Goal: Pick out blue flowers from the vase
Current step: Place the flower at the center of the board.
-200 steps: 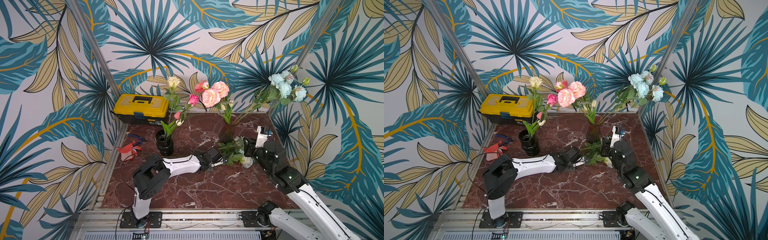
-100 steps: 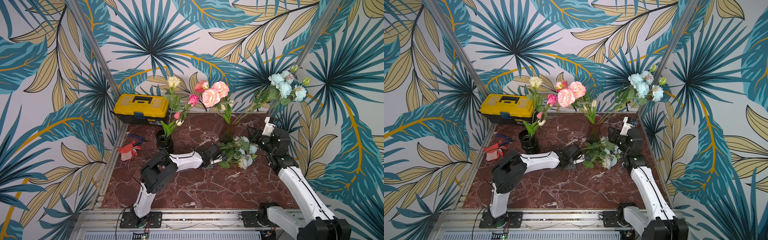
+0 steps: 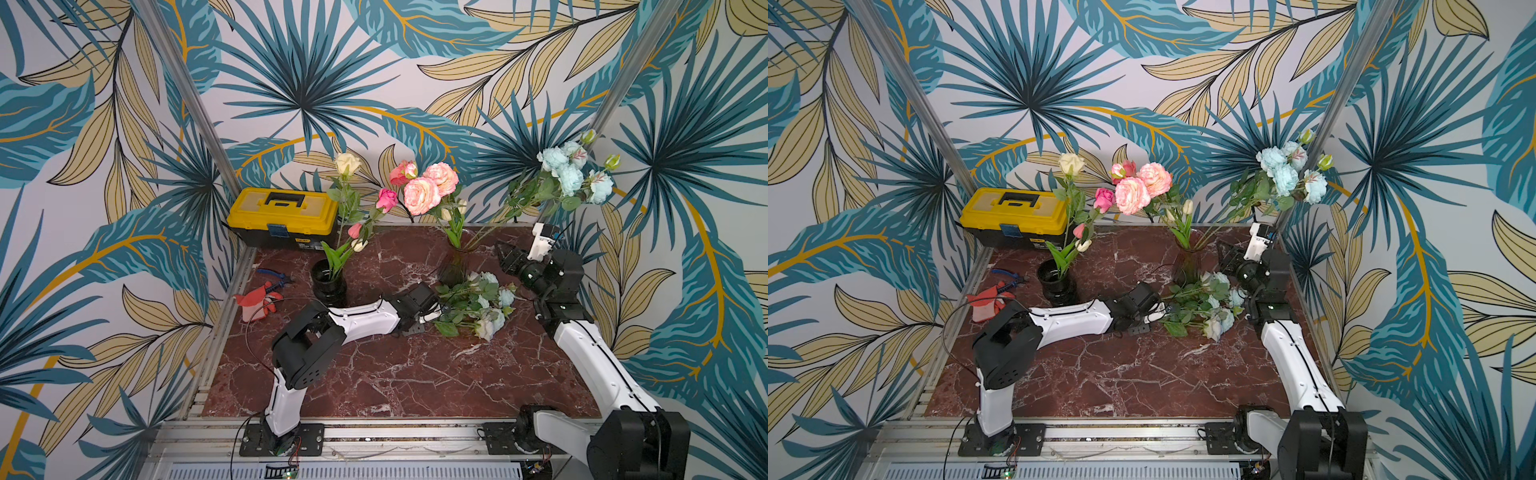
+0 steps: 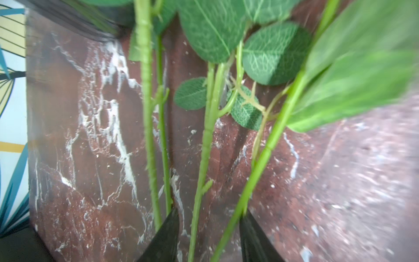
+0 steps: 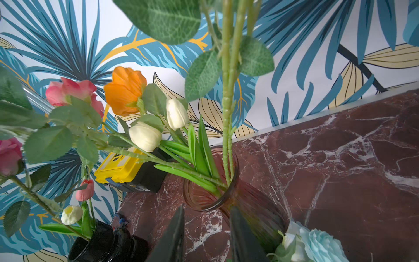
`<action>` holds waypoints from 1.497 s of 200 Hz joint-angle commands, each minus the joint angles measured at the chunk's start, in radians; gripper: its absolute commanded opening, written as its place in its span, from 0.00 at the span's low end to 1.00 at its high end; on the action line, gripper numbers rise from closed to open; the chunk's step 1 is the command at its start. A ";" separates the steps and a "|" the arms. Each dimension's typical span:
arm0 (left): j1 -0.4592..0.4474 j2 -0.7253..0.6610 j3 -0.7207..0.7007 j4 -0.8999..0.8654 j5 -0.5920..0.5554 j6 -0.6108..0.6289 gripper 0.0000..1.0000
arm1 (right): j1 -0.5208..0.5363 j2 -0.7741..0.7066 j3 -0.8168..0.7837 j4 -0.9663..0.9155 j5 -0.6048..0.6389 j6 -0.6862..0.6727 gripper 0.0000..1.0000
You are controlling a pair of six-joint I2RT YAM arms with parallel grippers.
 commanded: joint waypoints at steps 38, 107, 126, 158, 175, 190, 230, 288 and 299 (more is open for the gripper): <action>0.002 -0.177 -0.073 0.035 0.135 -0.135 0.47 | -0.096 0.153 -0.087 0.482 -0.203 0.240 0.34; 0.023 -0.241 -0.107 0.093 0.206 -0.216 0.48 | -0.096 0.303 0.048 0.448 -0.235 0.166 0.33; 0.034 -0.258 -0.114 0.135 0.239 -0.249 0.48 | -0.093 0.339 0.089 0.444 -0.260 0.167 0.33; 0.044 -0.272 -0.122 0.183 0.284 -0.295 0.48 | -0.085 0.359 0.107 0.417 -0.250 0.135 0.33; 0.047 -0.273 -0.123 0.191 0.297 -0.305 0.48 | -0.084 0.372 0.113 0.414 -0.251 0.130 0.32; 0.050 -0.278 -0.122 0.192 0.300 -0.309 0.48 | -0.082 0.386 0.120 0.414 -0.251 0.129 0.29; 0.056 -0.293 -0.138 0.199 0.302 -0.317 0.48 | -0.072 0.411 0.150 0.412 -0.250 0.130 0.25; 0.056 -0.318 -0.170 0.203 0.293 -0.323 0.47 | -0.050 0.414 0.172 0.390 -0.234 0.122 0.17; 0.056 -0.321 -0.171 0.206 0.292 -0.322 0.47 | -0.046 0.416 0.177 0.385 -0.232 0.120 0.14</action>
